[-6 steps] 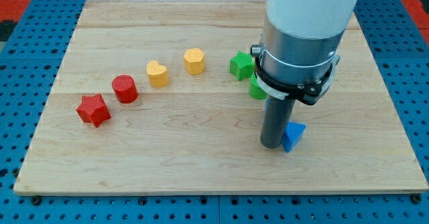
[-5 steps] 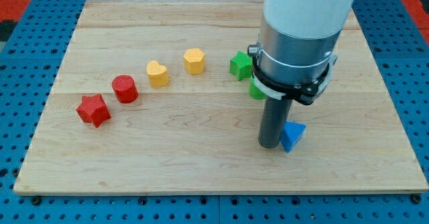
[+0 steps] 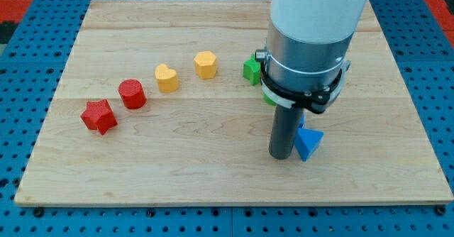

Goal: Move the blue triangle to the right side of the blue cube

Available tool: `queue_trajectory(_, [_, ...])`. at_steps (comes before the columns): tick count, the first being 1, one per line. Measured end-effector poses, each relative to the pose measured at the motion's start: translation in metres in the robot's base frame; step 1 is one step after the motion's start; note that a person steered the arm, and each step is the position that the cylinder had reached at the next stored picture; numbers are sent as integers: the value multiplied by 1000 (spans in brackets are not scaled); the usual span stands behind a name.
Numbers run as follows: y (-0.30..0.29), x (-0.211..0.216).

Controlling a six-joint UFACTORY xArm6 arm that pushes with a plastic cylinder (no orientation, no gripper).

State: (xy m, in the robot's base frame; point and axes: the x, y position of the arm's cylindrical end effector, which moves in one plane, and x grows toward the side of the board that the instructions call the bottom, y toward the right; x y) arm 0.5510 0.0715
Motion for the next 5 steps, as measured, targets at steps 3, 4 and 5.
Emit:
queue_trajectory(3, [56,-3])
queue_trajectory(4, [56,-26])
queue_trajectory(5, [65,-57])
